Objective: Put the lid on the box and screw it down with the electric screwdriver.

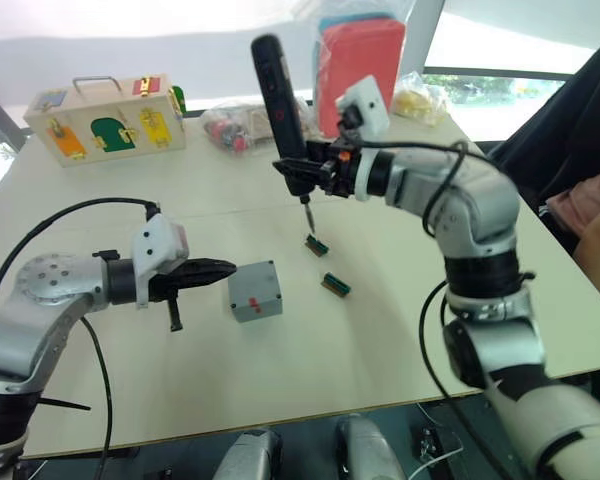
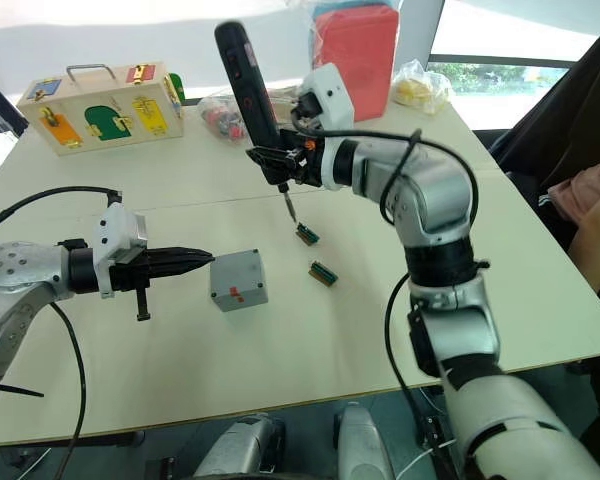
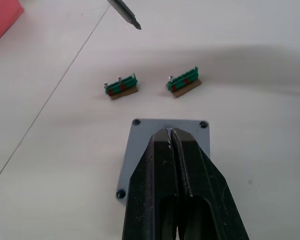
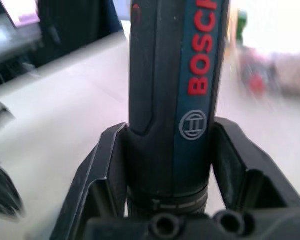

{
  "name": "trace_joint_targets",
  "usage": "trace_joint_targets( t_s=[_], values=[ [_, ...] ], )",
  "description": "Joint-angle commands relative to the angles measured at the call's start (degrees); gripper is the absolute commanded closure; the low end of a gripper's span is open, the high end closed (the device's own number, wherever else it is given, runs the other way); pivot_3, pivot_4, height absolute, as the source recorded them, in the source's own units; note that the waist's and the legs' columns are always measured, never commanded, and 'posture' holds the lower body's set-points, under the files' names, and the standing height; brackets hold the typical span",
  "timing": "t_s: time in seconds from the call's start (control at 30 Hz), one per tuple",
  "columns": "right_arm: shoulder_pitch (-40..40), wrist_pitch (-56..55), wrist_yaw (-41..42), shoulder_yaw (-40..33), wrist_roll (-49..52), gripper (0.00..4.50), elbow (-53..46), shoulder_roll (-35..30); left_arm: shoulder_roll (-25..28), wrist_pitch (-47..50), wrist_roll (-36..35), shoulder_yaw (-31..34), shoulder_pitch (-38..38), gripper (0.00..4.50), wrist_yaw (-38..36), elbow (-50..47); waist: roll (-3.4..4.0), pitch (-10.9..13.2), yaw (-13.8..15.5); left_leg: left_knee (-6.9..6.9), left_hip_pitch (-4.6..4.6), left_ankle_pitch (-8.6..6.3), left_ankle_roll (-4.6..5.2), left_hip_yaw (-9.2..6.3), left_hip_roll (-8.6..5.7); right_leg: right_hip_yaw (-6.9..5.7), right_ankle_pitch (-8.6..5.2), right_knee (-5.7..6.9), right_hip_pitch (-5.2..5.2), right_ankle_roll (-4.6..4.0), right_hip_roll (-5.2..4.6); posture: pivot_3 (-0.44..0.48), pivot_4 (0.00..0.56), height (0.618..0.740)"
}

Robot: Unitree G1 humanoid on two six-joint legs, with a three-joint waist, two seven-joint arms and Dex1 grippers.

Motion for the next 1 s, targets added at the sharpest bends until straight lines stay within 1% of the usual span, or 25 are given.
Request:
trace_joint_targets(
  t_s=[0.03,0.1,0.2,0.37,0.5,0.63,1.0],
  values=[
    [3.2,-14.2,2.7,-1.3,1.7,2.59,-5.9,4.0,0.0,-1.3,1.7,-1.5,-2.2,4.50,-1.0,2.0,0.00,0.0,0.2,-0.01,0.00,0.00,0.00,0.02,-0.02,0.00,0.00,0.01,0.00,0.00,0.01,0.000,0.150,0.740],
    [5.1,-18.5,3.3,0.7,0.1,2.59,-5.6,5.6,-0.1,-2.2,2.4,-2.0,-2.3,4.50,-1.7,3.4,0.01,0.0,0.1,0.01,0.01,0.00,0.00,0.02,-0.01,-0.01,0.00,0.03,-0.02,0.00,0.01,0.000,0.150,0.740],
    [8.6,-23.7,4.9,3.3,-1.2,2.59,-4.6,7.1,-1.8,-1.5,3.1,-3.8,-3.2,4.50,-1.0,4.0,0.00,0.0,-0.4,-0.05,0.08,0.00,-0.01,0.02,0.02,-0.01,0.00,0.04,-0.02,0.00,0.01,0.000,0.150,0.740],
    [12.8,-31.1,4.2,7.3,-5.9,2.59,-2.6,8.4,-5.4,-3.0,6.5,-7.1,-3.6,4.50,0.3,7.6,0.00,0.0,-0.8,-0.08,0.14,0.01,-0.01,0.02,0.02,0.00,0.00,0.05,0.00,0.00,0.03,0.000,0.150,0.740],
    [15.6,-32.7,2.8,8.9,-7.0,2.59,-3.3,9.7,-7.5,-5.2,10.1,-10.1,-3.5,4.50,1.0,10.6,0.00,0.0,-0.9,-0.10,0.15,0.01,-0.02,0.02,0.04,0.00,0.00,0.07,-0.02,0.00,0.04,0.000,0.150,0.740],
    [17.3,-33.8,2.0,10.1,-7.8,2.59,-4.0,10.5,-9.3,-6.3,11.7,-10.8,-3.8,4.50,1.8,13.2,-0.01,0.0,-0.8,-0.08,0.16,0.01,-0.02,0.02,0.04,0.01,0.00,0.08,-0.01,0.00,0.03,0.000,0.150,0.740],
    [19.2,-38.9,1.4,12.2,-10.3,2.59,0.3,12.0,-9.2,-7.3,12.6,-10.8,-3.2,4.50,0.5,14.2,-0.03,0.0,-0.8,-0.04,0.23,0.01,-0.03,0.01,0.03,0.00,0.00,0.10,0.08,0.00,0.04,0.000,0.150,0.740]
  ],
)
